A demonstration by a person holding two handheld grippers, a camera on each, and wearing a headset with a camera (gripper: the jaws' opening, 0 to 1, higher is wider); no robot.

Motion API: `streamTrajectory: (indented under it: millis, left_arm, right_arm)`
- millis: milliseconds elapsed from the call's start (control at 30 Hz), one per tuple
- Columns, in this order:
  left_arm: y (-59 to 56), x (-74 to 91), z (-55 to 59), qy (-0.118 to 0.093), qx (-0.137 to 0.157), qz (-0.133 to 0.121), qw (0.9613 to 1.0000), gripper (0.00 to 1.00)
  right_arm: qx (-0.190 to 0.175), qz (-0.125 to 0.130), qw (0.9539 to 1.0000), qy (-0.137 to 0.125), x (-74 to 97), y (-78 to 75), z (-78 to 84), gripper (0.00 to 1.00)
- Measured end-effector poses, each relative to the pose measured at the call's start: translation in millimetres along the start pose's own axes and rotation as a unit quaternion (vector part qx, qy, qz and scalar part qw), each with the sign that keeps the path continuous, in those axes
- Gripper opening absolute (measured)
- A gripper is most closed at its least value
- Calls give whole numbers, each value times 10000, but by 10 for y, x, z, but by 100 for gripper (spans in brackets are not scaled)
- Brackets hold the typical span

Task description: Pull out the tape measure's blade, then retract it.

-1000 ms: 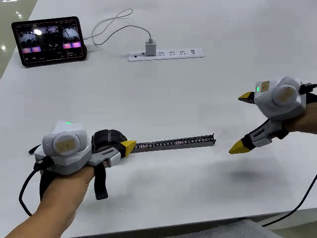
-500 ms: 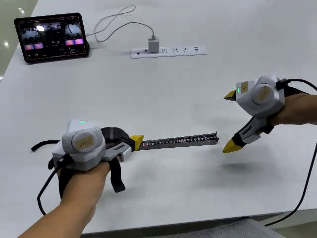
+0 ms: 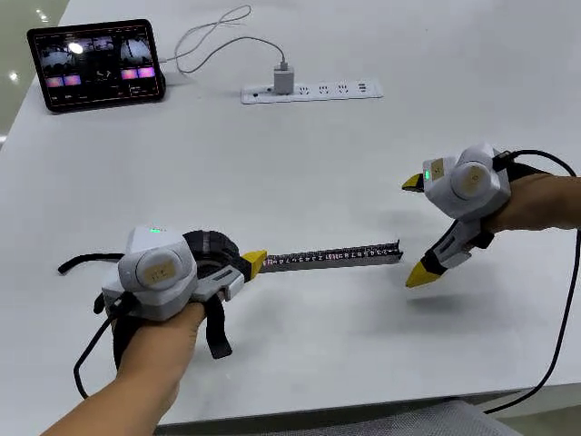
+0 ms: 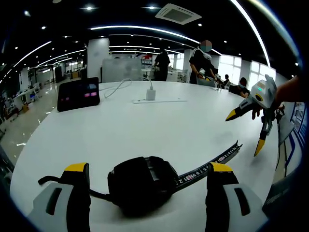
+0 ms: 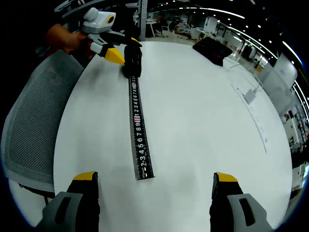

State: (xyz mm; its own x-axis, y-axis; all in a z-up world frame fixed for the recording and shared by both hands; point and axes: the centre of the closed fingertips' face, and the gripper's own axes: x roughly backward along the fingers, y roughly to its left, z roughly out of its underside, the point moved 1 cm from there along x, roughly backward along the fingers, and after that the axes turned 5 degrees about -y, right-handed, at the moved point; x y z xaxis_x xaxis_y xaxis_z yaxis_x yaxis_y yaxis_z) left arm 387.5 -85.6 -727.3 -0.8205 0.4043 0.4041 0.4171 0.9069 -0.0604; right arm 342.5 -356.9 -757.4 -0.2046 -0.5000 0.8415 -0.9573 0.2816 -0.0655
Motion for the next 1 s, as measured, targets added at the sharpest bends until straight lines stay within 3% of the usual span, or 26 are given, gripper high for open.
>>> streamTrajectory:
  millis: [67,367,600,1000]
  left_arm:
    - [10,-2,4,-9,6,-9,10000,99]
    - [12,-6,9,16,4,-24,10000,99]
    - [23,-6,7,12,-33,-33,10000,99]
    - [36,2,17,22,9,-46,10000,99]
  right_arm:
    - [15,-14,10000,30,-15,17,2,89]
    - [72,-142,9998,82,-76,54,20,77]
    - [174,-287,9994,101,-99,73,33,59]
    - [191,-494,9985,129,-138,109,60,42]
